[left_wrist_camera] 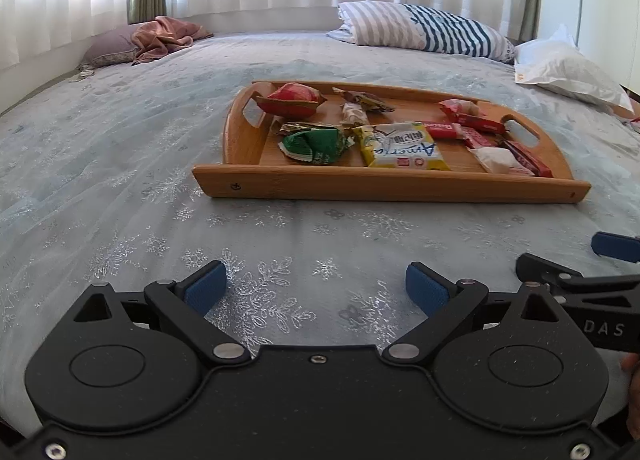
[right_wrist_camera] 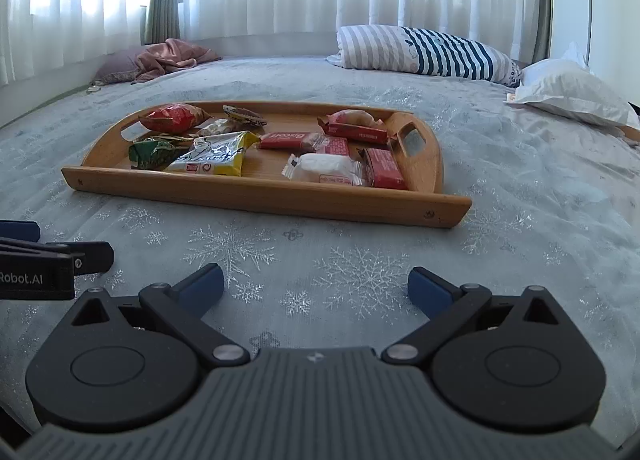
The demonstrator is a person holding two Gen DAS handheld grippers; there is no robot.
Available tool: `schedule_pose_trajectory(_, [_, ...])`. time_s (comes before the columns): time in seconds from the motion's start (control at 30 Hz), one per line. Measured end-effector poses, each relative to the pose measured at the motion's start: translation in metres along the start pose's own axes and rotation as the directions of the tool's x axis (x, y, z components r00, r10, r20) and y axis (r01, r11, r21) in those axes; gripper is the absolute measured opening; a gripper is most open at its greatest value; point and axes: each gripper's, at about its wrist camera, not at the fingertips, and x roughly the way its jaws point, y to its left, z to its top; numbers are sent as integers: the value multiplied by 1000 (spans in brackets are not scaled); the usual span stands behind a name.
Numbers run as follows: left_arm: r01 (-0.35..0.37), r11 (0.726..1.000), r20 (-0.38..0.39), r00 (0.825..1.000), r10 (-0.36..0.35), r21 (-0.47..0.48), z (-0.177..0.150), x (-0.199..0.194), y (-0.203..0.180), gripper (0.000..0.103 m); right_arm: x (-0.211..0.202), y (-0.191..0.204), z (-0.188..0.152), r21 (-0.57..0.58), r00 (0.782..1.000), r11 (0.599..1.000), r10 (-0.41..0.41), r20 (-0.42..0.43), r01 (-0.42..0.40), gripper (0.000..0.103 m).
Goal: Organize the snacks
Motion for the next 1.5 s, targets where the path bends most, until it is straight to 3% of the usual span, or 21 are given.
schedule_pose_trajectory(0.23, [-7, 1000, 4, 1000, 7, 8, 0, 7, 0, 103, 5, -2, -1, -2, 1000, 1000, 5, -20, -5, 103])
schedule_pose_trajectory(1.5, [-5, 1000, -1, 1000, 5, 0, -2, 11, 0, 103, 9, 1, -1, -18, 1000, 1000, -4, -23, 3, 103])
